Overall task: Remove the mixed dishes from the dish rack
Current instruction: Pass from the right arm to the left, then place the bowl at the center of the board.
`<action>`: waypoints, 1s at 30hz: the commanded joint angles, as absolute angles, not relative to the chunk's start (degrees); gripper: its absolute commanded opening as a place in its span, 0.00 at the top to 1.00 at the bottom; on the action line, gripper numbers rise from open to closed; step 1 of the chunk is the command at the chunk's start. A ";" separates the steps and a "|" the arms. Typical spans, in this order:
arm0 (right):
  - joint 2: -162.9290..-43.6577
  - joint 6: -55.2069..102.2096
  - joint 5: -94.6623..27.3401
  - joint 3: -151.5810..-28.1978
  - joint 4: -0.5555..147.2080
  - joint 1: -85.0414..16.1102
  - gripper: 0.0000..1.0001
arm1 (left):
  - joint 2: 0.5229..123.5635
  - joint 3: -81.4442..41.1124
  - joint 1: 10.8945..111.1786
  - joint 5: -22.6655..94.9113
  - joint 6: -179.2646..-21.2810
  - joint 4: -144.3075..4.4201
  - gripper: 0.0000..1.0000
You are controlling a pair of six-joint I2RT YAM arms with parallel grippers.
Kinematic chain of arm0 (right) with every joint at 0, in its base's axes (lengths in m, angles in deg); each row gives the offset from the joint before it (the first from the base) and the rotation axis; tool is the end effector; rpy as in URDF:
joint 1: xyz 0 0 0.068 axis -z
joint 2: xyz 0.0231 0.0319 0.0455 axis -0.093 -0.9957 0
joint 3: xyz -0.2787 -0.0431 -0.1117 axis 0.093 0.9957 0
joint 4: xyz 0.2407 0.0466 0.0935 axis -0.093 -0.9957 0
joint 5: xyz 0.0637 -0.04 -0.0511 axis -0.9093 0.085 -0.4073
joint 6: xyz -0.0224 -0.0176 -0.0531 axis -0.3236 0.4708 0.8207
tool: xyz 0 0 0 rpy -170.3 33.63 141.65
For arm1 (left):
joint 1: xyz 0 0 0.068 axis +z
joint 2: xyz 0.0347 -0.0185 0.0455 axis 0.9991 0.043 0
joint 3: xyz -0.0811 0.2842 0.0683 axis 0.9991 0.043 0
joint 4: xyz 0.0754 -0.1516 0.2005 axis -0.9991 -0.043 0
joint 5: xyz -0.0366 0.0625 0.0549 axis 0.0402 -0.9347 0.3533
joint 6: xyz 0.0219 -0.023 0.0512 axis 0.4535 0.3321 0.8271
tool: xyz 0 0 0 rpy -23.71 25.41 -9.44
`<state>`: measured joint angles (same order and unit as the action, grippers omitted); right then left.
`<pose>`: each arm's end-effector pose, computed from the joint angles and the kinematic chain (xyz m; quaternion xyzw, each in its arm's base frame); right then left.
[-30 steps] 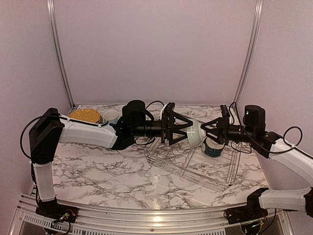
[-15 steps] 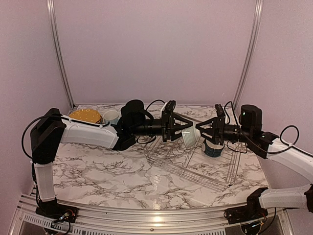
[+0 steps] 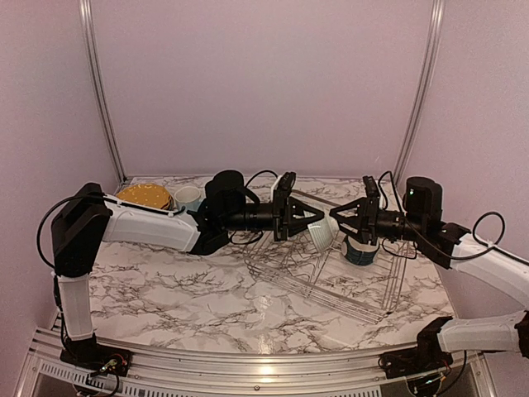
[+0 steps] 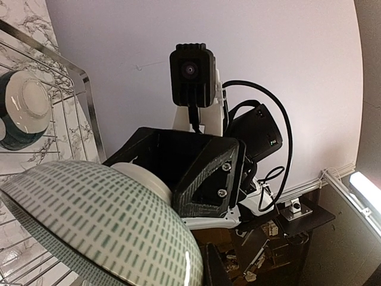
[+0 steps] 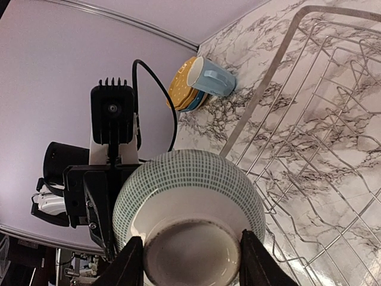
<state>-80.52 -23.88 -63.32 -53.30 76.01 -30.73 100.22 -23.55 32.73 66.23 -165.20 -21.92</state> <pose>0.1885 0.1193 0.3080 0.0058 0.7858 0.5577 0.2674 0.2514 -0.4046 0.3028 0.1392 0.6313 -0.7543 0.1146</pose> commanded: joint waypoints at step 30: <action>-80.06 -15.37 -54.85 -59.93 62.87 -31.71 0.01 | 77.10 -28.28 38.13 28.68 -116.23 -91.98 1.00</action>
<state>-79.69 -16.93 -56.26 -57.13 64.91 -31.32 79.74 -26.71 36.55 40.94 -123.26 -80.50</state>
